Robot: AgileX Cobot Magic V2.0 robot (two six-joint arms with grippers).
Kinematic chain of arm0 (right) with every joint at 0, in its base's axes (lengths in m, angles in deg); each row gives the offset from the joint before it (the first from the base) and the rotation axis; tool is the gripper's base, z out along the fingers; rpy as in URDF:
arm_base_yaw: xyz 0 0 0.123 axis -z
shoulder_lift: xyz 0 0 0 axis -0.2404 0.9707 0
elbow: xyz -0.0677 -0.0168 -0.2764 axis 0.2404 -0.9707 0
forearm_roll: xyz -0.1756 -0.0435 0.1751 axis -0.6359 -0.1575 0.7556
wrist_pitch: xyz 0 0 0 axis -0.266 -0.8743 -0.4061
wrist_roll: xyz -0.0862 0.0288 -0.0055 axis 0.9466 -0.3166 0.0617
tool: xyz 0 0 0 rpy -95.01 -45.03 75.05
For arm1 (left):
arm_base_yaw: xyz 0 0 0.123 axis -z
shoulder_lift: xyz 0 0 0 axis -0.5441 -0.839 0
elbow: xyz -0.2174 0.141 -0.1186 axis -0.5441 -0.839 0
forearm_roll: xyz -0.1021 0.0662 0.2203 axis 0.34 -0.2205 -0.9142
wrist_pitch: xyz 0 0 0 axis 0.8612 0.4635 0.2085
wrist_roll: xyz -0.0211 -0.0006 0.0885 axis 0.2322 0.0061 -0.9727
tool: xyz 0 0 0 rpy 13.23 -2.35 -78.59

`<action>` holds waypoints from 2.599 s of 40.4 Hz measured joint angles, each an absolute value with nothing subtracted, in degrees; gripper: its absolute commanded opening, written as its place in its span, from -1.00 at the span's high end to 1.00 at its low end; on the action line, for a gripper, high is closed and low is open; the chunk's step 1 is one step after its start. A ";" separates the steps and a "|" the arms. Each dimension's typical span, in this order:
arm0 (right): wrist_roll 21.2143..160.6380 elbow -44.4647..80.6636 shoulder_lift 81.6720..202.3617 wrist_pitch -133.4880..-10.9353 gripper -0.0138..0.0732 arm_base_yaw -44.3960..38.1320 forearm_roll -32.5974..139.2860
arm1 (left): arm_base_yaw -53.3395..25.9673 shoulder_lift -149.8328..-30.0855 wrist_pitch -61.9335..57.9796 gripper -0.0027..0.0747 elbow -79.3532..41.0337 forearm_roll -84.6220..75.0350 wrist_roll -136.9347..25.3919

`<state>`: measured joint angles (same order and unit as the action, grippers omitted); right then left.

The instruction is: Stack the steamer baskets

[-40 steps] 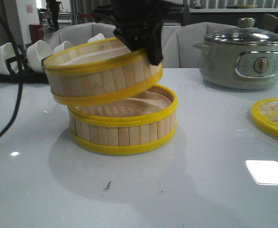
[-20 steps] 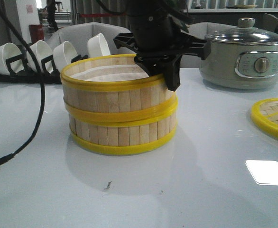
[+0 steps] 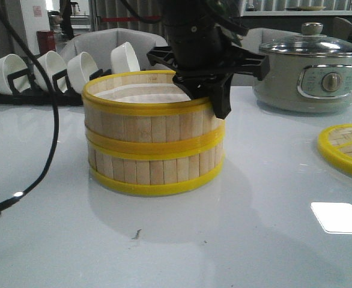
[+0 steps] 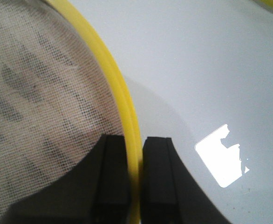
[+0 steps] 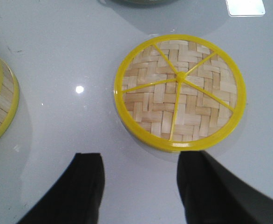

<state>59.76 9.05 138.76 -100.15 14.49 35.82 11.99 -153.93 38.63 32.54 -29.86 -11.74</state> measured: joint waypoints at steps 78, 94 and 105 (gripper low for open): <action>59.76 9.05 138.76 -98.43 -0.39 14.49 37.48 | -26.78 -77.60 33.57 0.00 -15.40 -37.10 -6.03; 59.76 9.05 138.76 -98.43 -0.39 14.49 37.56 | -24.56 -71.57 30.59 0.69 -33.84 -36.96 -5.14; 59.76 9.05 138.76 -98.39 -0.39 14.49 37.56 | -24.20 -71.37 27.05 0.69 -35.83 -35.87 -5.14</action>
